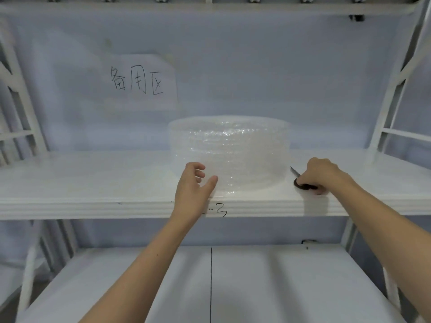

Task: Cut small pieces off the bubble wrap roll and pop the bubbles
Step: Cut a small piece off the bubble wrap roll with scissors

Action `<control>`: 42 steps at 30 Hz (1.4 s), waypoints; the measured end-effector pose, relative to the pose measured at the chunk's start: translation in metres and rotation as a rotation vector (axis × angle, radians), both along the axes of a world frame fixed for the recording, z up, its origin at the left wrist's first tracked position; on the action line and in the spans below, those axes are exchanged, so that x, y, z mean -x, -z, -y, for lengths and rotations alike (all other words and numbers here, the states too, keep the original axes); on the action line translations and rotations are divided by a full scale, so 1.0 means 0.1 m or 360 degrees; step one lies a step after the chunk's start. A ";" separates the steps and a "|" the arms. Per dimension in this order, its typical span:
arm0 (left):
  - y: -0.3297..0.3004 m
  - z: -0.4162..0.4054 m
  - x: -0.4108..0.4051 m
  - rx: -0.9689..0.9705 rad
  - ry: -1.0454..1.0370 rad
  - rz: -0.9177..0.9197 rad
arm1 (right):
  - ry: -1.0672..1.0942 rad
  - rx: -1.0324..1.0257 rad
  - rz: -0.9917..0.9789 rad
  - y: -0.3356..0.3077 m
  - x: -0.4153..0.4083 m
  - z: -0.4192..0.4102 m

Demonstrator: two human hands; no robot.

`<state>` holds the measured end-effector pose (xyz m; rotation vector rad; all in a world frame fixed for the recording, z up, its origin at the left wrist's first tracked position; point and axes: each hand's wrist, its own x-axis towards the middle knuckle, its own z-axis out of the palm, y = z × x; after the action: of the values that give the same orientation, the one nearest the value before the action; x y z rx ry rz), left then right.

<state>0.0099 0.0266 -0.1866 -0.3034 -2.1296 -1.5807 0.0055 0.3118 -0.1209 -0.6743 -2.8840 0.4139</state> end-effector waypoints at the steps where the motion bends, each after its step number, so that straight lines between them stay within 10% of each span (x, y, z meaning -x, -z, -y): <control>1: 0.00 -0.01 0.02 -0.0020 -0.0080 -0.0021 | -0.0009 -0.0018 0.0043 -0.02 -0.01 -0.01; 8: -0.12 0.07 0.04 -0.0172 -0.0073 0.0183 | -0.0060 -0.0013 -0.0041 -0.04 0.00 -0.16; 20: -0.14 0.28 0.08 -0.0110 0.0111 0.0359 | -0.0368 0.2242 -0.0380 0.09 -0.58 -0.16; 42: 0.04 0.36 -0.32 -0.0787 0.0538 0.0484 | -0.1108 0.2373 -0.0018 1.21 -1.20 1.38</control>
<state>0.0414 -0.0095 -0.1911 -0.2776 -1.8706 -2.4167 0.1257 0.1740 -0.2420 0.3306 -2.1769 2.6095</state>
